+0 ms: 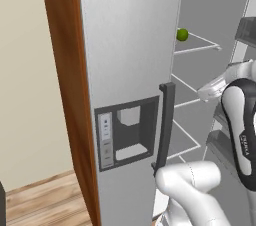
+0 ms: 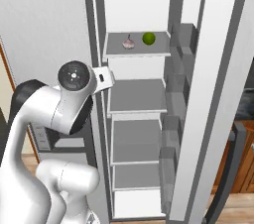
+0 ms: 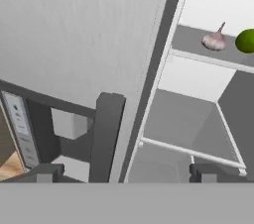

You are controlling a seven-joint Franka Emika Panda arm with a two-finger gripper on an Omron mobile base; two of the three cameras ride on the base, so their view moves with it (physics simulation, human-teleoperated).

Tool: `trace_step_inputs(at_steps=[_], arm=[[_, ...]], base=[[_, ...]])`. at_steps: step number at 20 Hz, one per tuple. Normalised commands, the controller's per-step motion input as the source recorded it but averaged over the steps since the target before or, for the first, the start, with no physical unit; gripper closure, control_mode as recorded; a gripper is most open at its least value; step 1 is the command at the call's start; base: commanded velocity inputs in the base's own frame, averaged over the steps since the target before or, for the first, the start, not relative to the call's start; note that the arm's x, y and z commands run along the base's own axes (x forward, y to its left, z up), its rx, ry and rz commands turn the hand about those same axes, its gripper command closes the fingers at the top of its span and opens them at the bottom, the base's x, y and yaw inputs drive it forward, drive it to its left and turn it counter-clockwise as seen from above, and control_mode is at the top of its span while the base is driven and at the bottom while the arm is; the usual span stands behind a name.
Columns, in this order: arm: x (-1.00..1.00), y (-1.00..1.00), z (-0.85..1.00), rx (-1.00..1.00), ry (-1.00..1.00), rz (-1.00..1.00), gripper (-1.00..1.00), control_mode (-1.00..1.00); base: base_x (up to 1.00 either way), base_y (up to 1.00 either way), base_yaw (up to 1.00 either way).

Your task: Retrieve the bottle and the shaker from the cabinet and place them next to the mixing bowl on the counter. Then add garlic from the fridge to the mixing bowl.

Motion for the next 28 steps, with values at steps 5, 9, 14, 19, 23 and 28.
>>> trace_step_inputs(at_steps=[5, 9, 14, 19, 23, 28], arm=[[0.35, 0.06, 0.38, -0.15, -0.11, 0.18, -1.0, -1.0], [0.08, -0.08, 0.5, -0.2, -0.13, 0.13, -1.0, -1.0], [0.04, -0.27, 0.5, -0.21, -0.1, 0.13, -1.0, -1.0], [0.27, -0.17, 0.2, -0.12, -0.05, 0.12, -1.0, -1.0], [0.33, -0.04, 0.0, -0.05, -0.09, 0.06, -1.0, -1.0], [0.17, -0.01, -0.04, -0.04, 0.0, 0.0, -1.0, -1.0]], base=[[0.0, 0.0, 0.0], [0.0, 0.0, 0.0], [0.0, 0.0, 0.0], [0.0, 0.0, 0.0], [0.0, 0.0, 0.0], [0.0, 0.0, 0.0]])
